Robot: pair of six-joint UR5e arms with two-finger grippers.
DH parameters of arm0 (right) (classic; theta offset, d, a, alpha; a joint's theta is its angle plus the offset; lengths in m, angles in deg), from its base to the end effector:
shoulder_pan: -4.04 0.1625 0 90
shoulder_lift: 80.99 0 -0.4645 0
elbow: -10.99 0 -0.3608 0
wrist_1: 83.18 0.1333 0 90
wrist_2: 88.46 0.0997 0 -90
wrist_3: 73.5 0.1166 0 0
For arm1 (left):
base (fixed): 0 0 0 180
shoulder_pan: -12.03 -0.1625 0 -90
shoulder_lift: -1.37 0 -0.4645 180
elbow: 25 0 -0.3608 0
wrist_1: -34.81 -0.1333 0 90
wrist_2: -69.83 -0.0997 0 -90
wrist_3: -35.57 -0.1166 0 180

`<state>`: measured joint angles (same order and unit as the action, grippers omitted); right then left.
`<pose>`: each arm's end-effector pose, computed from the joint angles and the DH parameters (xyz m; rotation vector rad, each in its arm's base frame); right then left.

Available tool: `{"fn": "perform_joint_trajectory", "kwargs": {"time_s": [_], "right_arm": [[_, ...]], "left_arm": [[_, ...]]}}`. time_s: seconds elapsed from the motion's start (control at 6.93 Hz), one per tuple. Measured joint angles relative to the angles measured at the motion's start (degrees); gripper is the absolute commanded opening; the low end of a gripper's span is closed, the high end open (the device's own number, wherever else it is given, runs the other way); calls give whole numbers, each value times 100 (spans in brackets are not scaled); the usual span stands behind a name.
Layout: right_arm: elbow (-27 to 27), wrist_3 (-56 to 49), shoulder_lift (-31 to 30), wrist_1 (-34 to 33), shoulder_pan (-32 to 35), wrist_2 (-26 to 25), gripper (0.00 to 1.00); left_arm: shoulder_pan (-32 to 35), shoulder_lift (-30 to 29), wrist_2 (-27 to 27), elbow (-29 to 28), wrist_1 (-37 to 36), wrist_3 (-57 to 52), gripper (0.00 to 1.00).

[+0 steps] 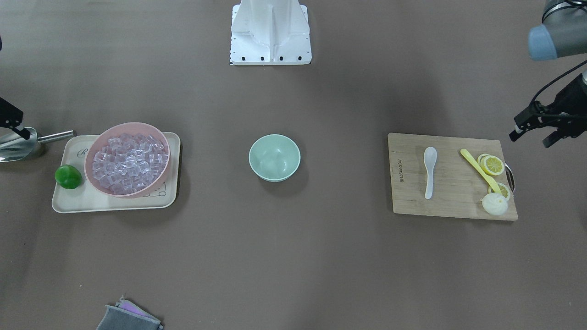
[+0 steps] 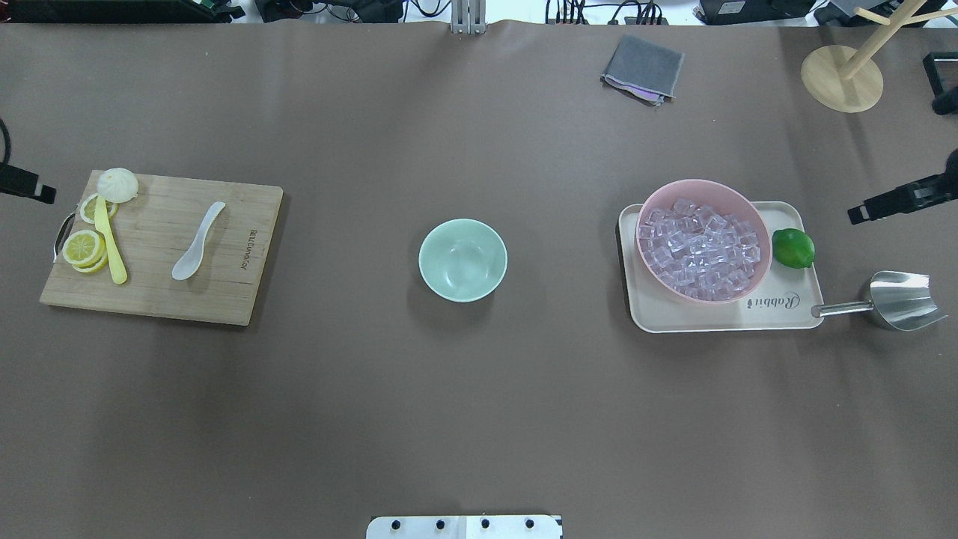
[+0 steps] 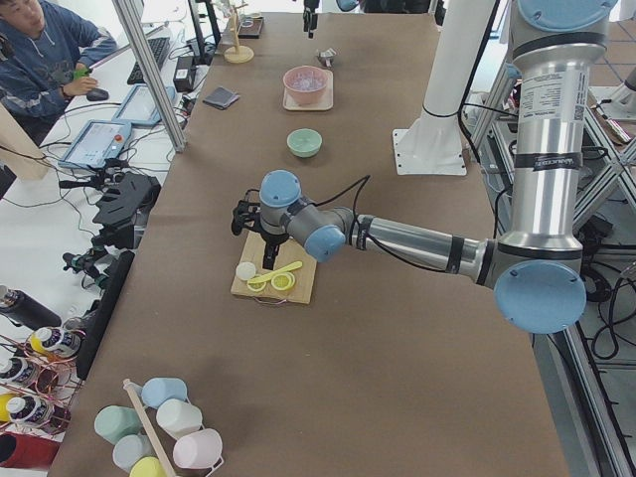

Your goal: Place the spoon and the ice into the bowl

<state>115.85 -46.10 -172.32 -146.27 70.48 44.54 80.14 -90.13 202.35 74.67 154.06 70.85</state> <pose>-0.1390 -0.4534 0.5427 0.2970 -0.9364 -0.2031 0.1350 -0.4822 0.5577 0.2496 0.9427 0.0467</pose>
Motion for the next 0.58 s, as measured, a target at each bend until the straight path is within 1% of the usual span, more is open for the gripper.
{"fn": "perform_joint_trajectory", "kwargs": {"time_s": [0.14,0.29,0.43,0.58], "right_arm": [[10,362,264,25,-336,-264,92],[13,795,556,27,-761,-665,92],[16,1173,778,24,-1148,-1056,91],[16,1360,893,17,-1404,-1308,91]], "left_arm": [[-265,-243,-194,-82,-8,155,96],[-516,-499,-412,-225,-12,289,95],[-671,-707,-547,-386,-14,364,93],[-776,-854,-603,-520,-15,392,90]]}}
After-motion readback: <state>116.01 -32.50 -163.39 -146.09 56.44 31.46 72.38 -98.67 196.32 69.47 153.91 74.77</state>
